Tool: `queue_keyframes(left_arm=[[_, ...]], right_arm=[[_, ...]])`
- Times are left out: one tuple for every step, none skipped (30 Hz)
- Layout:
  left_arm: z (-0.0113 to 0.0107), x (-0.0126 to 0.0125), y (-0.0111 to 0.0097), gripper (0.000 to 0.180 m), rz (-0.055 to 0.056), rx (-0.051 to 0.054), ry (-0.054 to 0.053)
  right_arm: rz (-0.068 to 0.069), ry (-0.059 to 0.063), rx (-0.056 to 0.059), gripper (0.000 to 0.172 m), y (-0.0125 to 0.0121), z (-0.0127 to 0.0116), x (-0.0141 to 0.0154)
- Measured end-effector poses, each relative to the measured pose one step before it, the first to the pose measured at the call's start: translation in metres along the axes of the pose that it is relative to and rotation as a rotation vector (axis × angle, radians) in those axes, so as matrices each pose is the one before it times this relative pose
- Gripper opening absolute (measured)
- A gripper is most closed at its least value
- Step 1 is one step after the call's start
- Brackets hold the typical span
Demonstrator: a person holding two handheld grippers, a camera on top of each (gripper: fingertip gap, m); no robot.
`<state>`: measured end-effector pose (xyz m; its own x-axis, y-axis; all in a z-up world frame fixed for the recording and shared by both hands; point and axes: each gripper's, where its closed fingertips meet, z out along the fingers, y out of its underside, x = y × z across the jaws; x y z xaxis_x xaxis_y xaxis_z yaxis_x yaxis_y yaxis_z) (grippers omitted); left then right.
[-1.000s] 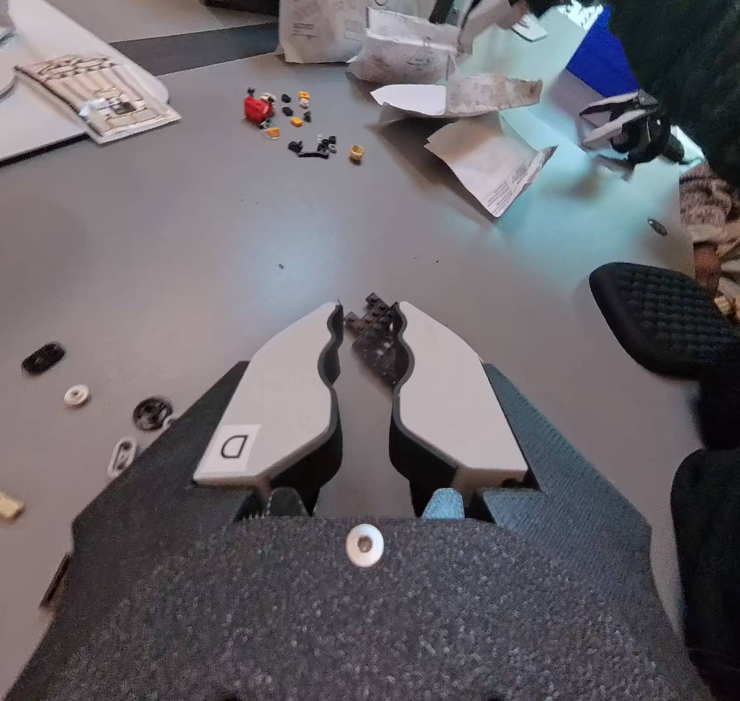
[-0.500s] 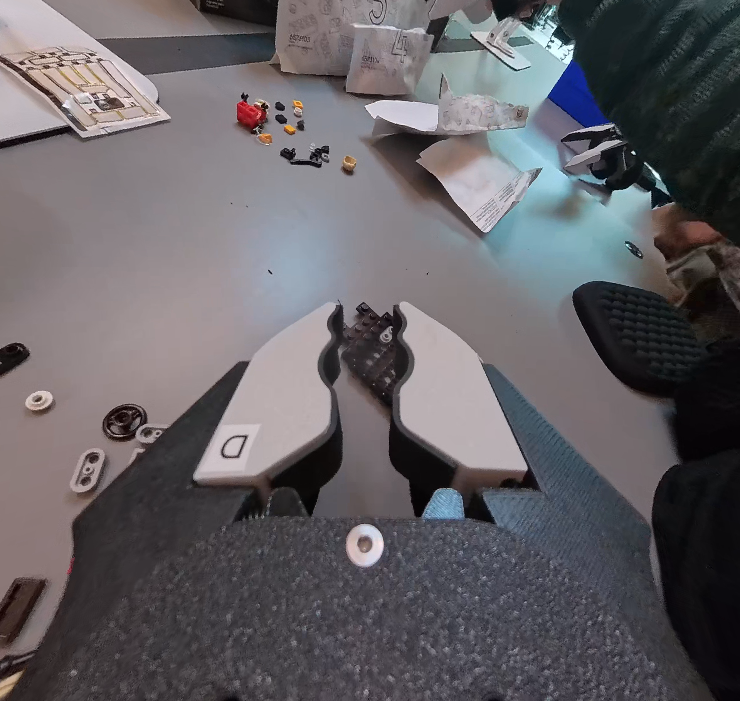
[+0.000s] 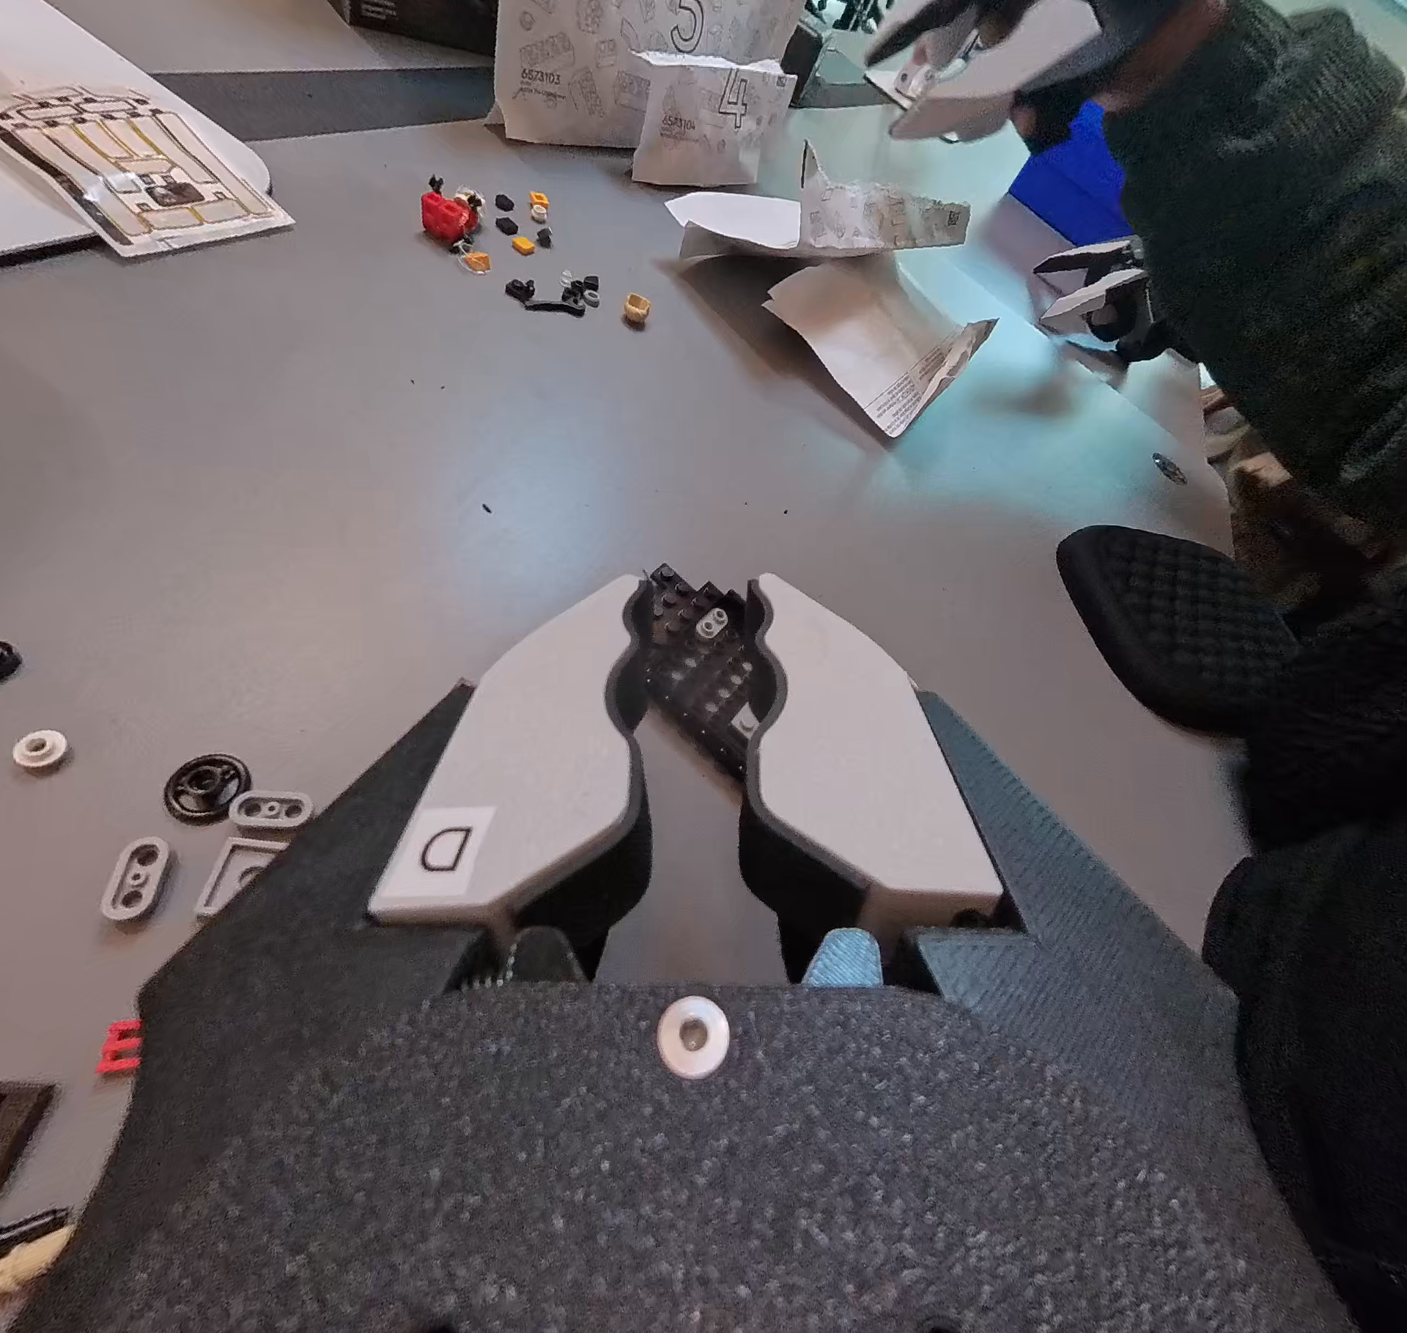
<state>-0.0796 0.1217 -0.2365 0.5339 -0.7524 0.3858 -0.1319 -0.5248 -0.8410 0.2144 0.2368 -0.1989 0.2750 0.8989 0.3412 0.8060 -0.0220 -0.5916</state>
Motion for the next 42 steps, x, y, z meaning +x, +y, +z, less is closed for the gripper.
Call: queue_keyframes(left_arm=[[-0.00013, 0.00073, -0.00065, 0.022, 0.004, 0.0011, 0.0019], [-0.00002, 0.00099, -0.00034, 0.022, 0.0051, 0.0003, 0.0018], [-0.00011, 0.00112, -0.00018, 0.022, 0.0041, 0.0002, 0.0024], [-0.00012, 0.00093, -0.00009, 0.022, 0.0024, 0.0002, 0.0026], [-0.00005, 0.00111, -0.00037, 0.022, 0.0014, 0.0012, 0.0037], [-0.00002, 0.00103, -0.00022, 0.022, 0.0005, 0.0011, 0.0042], [0.00022, 0.00107, -0.0002, 0.022, 0.0005, -0.0001, 0.0045], [0.00034, 0.00089, 0.00001, 0.022, 0.0015, -0.0014, 0.0032], [0.00055, 0.00071, 0.00022, 0.022, 0.0023, -0.0019, 0.002], [0.00047, 0.00092, 0.00032, 0.022, 0.0026, -0.0026, 0.002], [0.00027, 0.001, 0.00035, 0.022, 0.0033, -0.0023, 0.0012], [0.00003, 0.00075, 0.00017, 0.022, 0.004, -0.0005, -0.0006], [-0.00041, 0.00049, -0.00006, 0.022, 0.0041, 0.0009, -0.0017], [-0.00056, 0.00022, -0.00017, 0.022, 0.0027, 0.0013, -0.0023], [-0.00089, -0.0001, -0.00049, 0.022, 0.0001, 0.0023, -0.0016], [-0.00097, 0.00009, -0.00078, 0.022, -0.0013, 0.0041, -0.0004], [-0.00117, 0.00001, -0.00086, 0.022, -0.0016, 0.0053, -0.0006], [-0.00104, -0.00022, -0.00077, 0.022, -0.001, 0.0044, -0.001], [-0.00087, -0.00024, -0.00033, 0.022, -0.0008, 0.0023, -0.0005], [-0.00043, -0.0004, -0.00015, 0.022, -0.0022, 0.0019, 0.0003], [0.00004, -0.00019, -0.00004, 0.022, -0.0045, 0.0008, 0.0033], [0.00044, 0.00014, 0.00045, 0.022, -0.0059, -0.0027, 0.0058], [0.00078, 0.00032, 0.00078, 0.022, -0.0037, -0.0044, 0.0052], [0.00069, 0.00014, 0.00087, 0.022, -0.0004, -0.0044, 0.0026], [0.00061, 0.00021, 0.0008, 0.022, 0.0012, -0.0045, 0.0019], [0.00034, 0.00026, 0.00084, 0.022, 0.0012, -0.0045, 0.0016], [0.00014, -0.00009, 0.00048, 0.022, 0.0007, -0.0019, -0.0002], [-0.00032, -0.00045, 0.00005, 0.022, -0.0008, 0.0004, -0.0011], [-0.0006, -0.00054, -0.00001, 0.022, -0.0019, 0.0014, -0.0009], [-0.00092, -0.00088, -0.00013, 0.022, -0.0029, 0.0024, -0.0014], [-0.00084, -0.00127, -0.00019, 0.022, -0.0048, 0.0028, -0.0018], [-0.00081, -0.00122, -0.00008, 0.022, -0.0063, 0.0028, -0.0006], [-0.00071, -0.00098, 0.00002, 0.022, -0.0071, 0.0025, 0.0007], [-0.0004, -0.00076, 0.00003, 0.022, -0.0066, 0.0016, 0.0017], [-0.0003, -0.00042, 0.00006, 0.022, -0.0043, 0.0008, 0.0017], [-0.0001, -0.00034, 0.00039, 0.022, -0.0018, -0.0006, 0.0013], [0.00017, -0.00028, 0.00051, 0.022, -0.0013, -0.0027, 0.0017], [0.00032, 0.0, 0.00065, 0.022, -0.0015, -0.003, 0.0027], [0.00038, 0.0, 0.00055, 0.022, -0.0023, -0.0026, 0.0029], [0.00033, 0.00007, 0.00062, 0.022, -0.0024, -0.0028, 0.0028], [0.0004, 0.00024, 0.00063, 0.022, -0.0017, -0.0033, 0.0028], [0.00033, 0.00022, 0.00044, 0.022, -0.0005, -0.0027, 0.0021]], right_arm=[[-0.0415, 0.0365, 0.0069, 0.033, -0.00284, -0.00368, -0.01075], [-0.0572, 0.0549, -0.0164, 0.033, 0.00071, -0.00264, -0.00956], [-0.0619, 0.0565, -0.0293, 0.033, 0.00296, -0.00147, -0.00988], [-0.0595, 0.0531, -0.0364, 0.033, 0.00443, -0.00018, -0.0102], [-0.0523, 0.0483, -0.0326, 0.033, 0.00426, 0.00044, -0.00999], [-0.0379, 0.0498, -0.0203, 0.033, 0.00297, 0.00087, -0.00803], [-0.0251, 0.0676, -0.0196, 0.033, 0.0035, 0.00066, -0.00277], [-0.0243, 0.0603, -0.02, 0.032, 0.00414, 0.00074, -0.00092], [-0.0242, 0.0534, -0.0197, 0.031, 0.00464, 0.00107, 0.00067], [-0.0265, 0.0381, -0.0225, 0.031, 0.00524, 0.0019, 0.00039], [-0.02, 0.031, -0.0159, 0.03, 0.00421, 0.00236, 0.00052], [-0.0099, 0.0286, -0.0121, 0.029, 0.00321, 0.00266, 0.00127], [-0.0124, 0.015, -0.0099, 0.028, 0.00243, 0.00287, -0.00002], [-0.0212, 0.0152, -0.0118, 0.025, 0.00205, 0.00289, 0.00012], [-0.0245, 0.0034, -0.0052, 0.021, 0.00109, 0.0028, -0.00149], [-0.0152, 0.0067, -0.0023, 0.018, 0.00053, 0.00223, -0.00035], [-0.0105, 0.0008, -0.004, 0.013, 0.00079, 0.00174, 0.00025], [-0.0057, -0.012, -0.0012, 0.008, 0.00032, 0.0011, 0.00104], [0.0046, -0.0068, 0.0031, 0.003, -0.00019, 0.00025, 0.00523], [0.0141, -0.0139, 0.0108, 0.001, -0.00053, 0.00001, 0.00791], [0.021, -0.0319, 0.009, 0.001, 0.00018, 0.00054, 0.00872], [0.0201, -0.0455, 0.0033, 0.001, 0.00151, 0.00145, 0.0086], [0.0181, -0.0532, 0.0032, 0.001, 0.00205, 0.00241, 0.00841], [0.0174, -0.0646, 0.0048, 0.001, 0.00246, 0.00349, 0.00727], [0.0149, -0.0558, -0.0041, 0.0, 0.00386, 0.00454, 0.00872], [0.0108, -0.0452, -0.002, 0.0, 0.00387, 0.00546, 0.00967], [0.0148, -0.0629, -0.0004, 0.0, 0.00371, 0.00623, 0.00693], [0.0269, -0.0622, -0.0099, 0.0, 0.00443, 0.00635, 0.00658], [0.0337, -0.0671, -0.0063, 0.0, 0.00334, 0.00605, 0.00544], [0.0418, -0.071, -0.0027, 0.0, 0.00228, 0.00523, 0.00431], [0.0406, -0.0551, -0.0054, 0.0, 0.00196, 0.00464, 0.00572], [0.0343, -0.046, -0.0042, 0.0, 0.00136, 0.00397, 0.0053], [0.0324, -0.0435, -0.0086, 0.0, 0.00161, 0.00396, 0.00401], [0.0241, -0.019, -0.0122, 0.0, 0.00137, 0.00356, 0.00536], [0.0104, -0.0078, -0.0025, 0.0, -0.00012, 0.0032, 0.00455], [0.0065, -0.0045, 0.0037, 0.0, -0.001, 0.00244, 0.00378], [0.0054, 0.0047, -0.0015, 0.0, -0.00087, 0.0016, 0.00417], [0.0022, 0.0028, -0.0046, 0.0, -0.0005, 0.00129, 0.00277], [-0.002, 0.0058, -0.0071, 0.001, -0.00019, 0.00102, 0.00252], [-0.0004, 0.0098, -0.0069, 0.001, 0.00015, 0.00082, 0.00294], [0.0033, 0.0043, -0.0037, 0.001, 0.00005, 0.00065, 0.00196], [0.0006, 0.0125, -0.0023, 0.001, 0.00002, 0.00041, 0.00272]])
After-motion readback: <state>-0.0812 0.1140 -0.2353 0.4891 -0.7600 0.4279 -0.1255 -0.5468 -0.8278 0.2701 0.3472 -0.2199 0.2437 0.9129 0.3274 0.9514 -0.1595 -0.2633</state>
